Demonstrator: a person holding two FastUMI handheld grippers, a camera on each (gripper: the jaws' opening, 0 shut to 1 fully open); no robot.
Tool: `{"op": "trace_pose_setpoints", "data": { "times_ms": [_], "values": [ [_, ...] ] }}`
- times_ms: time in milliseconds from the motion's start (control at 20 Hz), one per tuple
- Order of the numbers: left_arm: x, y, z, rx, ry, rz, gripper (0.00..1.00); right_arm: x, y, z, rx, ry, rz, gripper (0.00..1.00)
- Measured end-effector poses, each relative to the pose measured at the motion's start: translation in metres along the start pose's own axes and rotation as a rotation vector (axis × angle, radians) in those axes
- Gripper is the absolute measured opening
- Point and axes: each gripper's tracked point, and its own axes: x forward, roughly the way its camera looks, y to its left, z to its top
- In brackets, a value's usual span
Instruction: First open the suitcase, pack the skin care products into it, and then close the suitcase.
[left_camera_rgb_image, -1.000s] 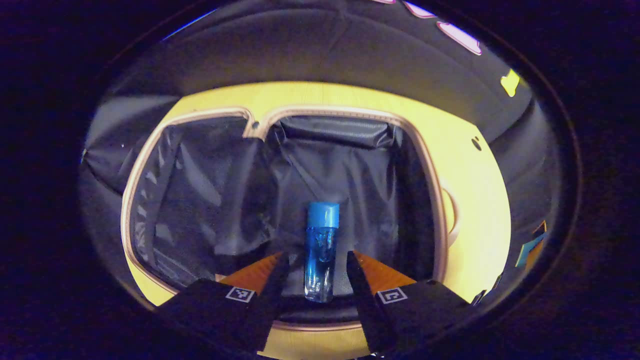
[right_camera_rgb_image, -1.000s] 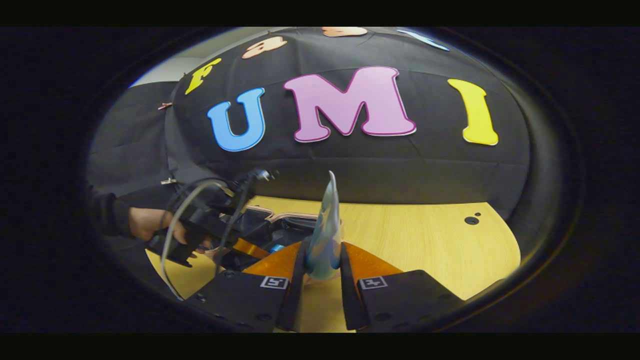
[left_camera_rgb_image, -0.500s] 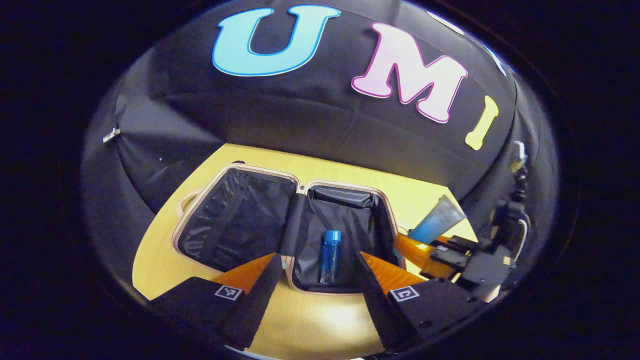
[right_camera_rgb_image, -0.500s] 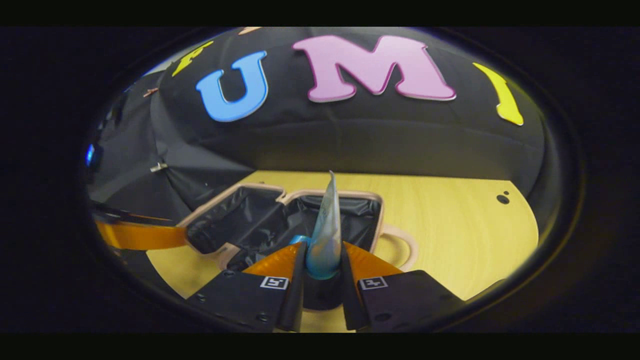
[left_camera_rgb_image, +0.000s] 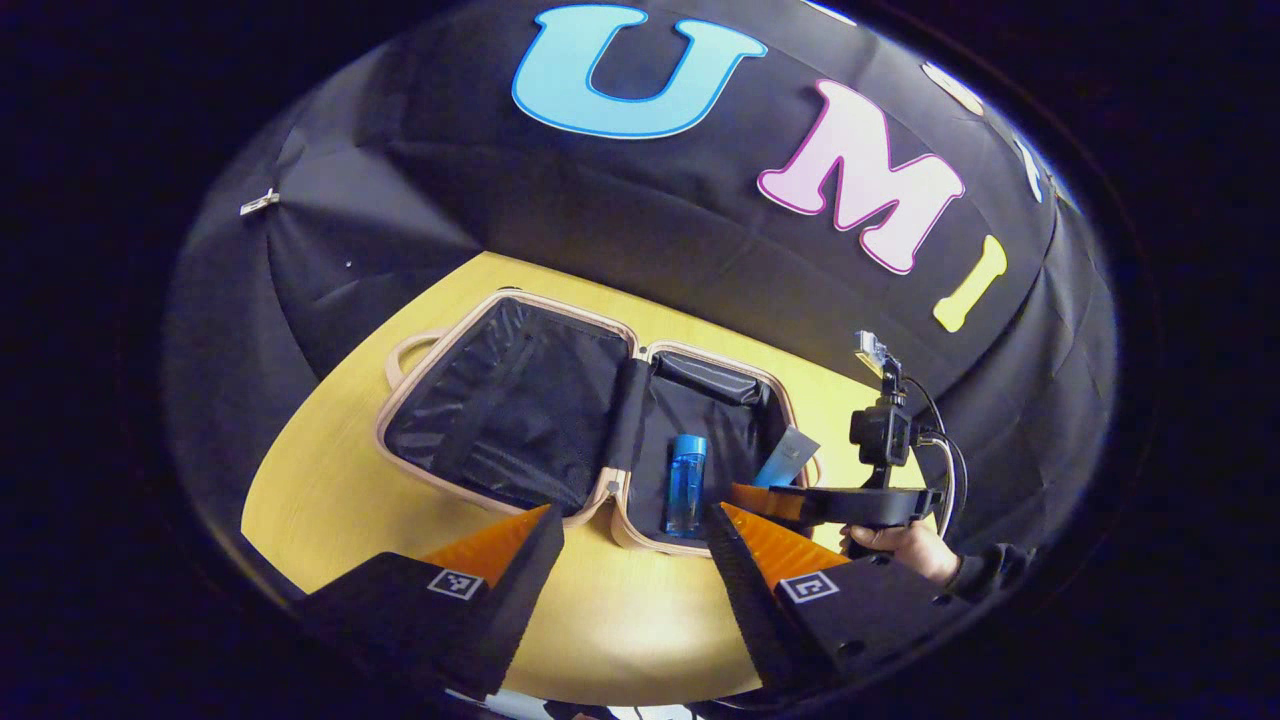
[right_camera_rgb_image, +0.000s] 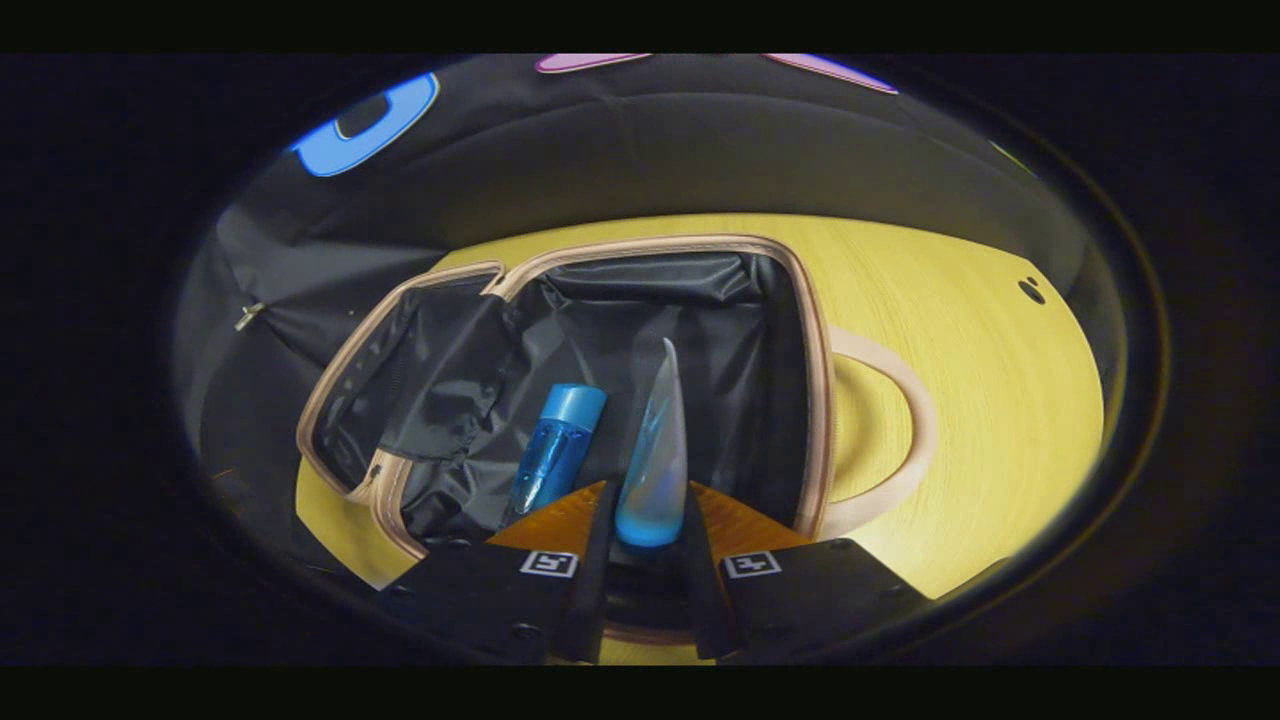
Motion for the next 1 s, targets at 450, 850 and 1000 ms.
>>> {"op": "trace_pose_setpoints", "data": {
  "times_ms": [450, 850, 1000],
  "values": [
    [0.002, 0.065, 0.026, -0.078, -0.073, 0.089, 0.92, -0.018, 0.024, 0.017, -0.012, -0.072, 0.018, 0.86],
    [0.034, 0.227, 0.1, -0.233, -0.227, 0.232, 0.94, -0.113, 0.001, 0.039, -0.152, -0.326, -0.005, 0.98],
    [0.075, 0.25, 0.103, -0.456, -0.185, 0.144, 0.94, -0.13, -0.024, 0.023, -0.235, -0.33, -0.05, 0.97]
  ]
}}
